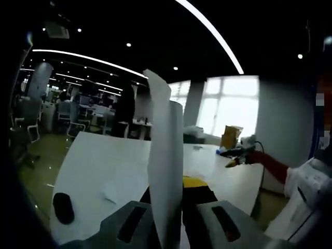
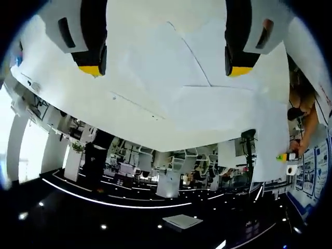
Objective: Organize the stack of printing papers by aligning and flattening the scattered papers on the table
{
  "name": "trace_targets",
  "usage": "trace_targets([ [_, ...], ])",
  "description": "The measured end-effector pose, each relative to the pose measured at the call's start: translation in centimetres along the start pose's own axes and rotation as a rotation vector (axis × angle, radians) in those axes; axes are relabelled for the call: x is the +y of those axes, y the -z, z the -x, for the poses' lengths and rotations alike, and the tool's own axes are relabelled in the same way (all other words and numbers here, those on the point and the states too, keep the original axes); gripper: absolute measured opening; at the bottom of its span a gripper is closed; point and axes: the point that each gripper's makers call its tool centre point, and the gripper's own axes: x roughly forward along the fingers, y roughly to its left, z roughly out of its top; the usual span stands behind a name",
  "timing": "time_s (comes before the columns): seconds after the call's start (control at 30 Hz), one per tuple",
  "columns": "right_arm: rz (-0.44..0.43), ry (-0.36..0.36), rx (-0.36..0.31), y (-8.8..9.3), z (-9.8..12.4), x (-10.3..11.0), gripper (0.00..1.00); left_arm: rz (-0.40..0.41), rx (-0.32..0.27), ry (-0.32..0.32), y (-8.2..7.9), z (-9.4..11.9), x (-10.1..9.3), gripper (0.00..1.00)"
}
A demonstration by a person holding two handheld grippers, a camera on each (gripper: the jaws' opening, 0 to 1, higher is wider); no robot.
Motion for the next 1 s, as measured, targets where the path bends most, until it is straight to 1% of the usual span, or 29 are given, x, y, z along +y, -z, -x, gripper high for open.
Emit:
trace_targets([
  [0.23, 0.014, -0.007, 0.019, -0.6, -1.1, -0.4, 0.9, -0.004, -0.004, -0.007, 0.0, 0.3, 0.0, 0.06],
  [0.4, 0.018, -0.019, 0.011, -1.3, -1.6, -0.6, 0.9, -0.001, -0.016, -0.004, 0.1, 0.4, -0.3, 0.06],
  [0.67, 0.042, -0.047, 0.046, -0.9, -2.6, 0.2, 0.9, 0.004, -0.019, -0.009, 0.1, 0.8, -0.1, 0.06],
  [1.0, 0.044, -0.055, 0.036, -1.4, -2.9, 0.5, 0.9, 0.005, -0.026, -0.014, 0.0, 1.3, 0.0, 0.06],
])
